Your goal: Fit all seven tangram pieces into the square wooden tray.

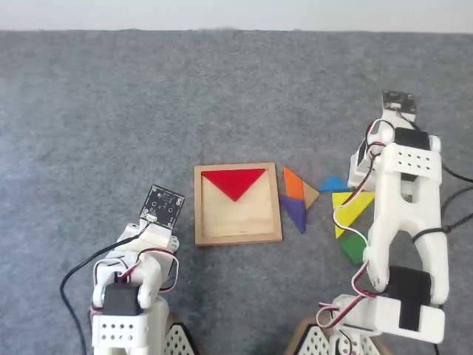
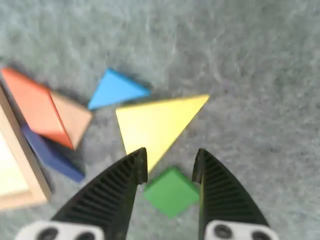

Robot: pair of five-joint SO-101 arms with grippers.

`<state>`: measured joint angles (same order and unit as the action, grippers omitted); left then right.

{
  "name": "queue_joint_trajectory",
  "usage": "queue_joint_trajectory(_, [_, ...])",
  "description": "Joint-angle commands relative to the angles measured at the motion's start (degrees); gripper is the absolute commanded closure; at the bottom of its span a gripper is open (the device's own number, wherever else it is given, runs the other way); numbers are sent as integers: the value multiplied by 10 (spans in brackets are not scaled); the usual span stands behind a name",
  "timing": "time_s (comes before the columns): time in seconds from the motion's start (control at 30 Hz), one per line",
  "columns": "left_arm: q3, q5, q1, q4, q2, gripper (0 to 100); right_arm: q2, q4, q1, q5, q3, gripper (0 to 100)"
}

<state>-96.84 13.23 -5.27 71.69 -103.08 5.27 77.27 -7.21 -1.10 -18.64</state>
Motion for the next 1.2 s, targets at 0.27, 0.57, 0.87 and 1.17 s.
queue_joint_trajectory(0.27, [5,4,-3,3,-13,981,-120,-45,87,154,67,604])
queue_joint_trajectory(0.57, [5,4,-3,3,-13,981,-264,-21,103,346,171,642])
queue_joint_trajectory(0.87, [5,4,-3,3,-13,981,-311,-22,69,361,181,645])
queue_joint_trajectory(1.17, [5,4,-3,3,-13,981,-341,16,63,355,179,710])
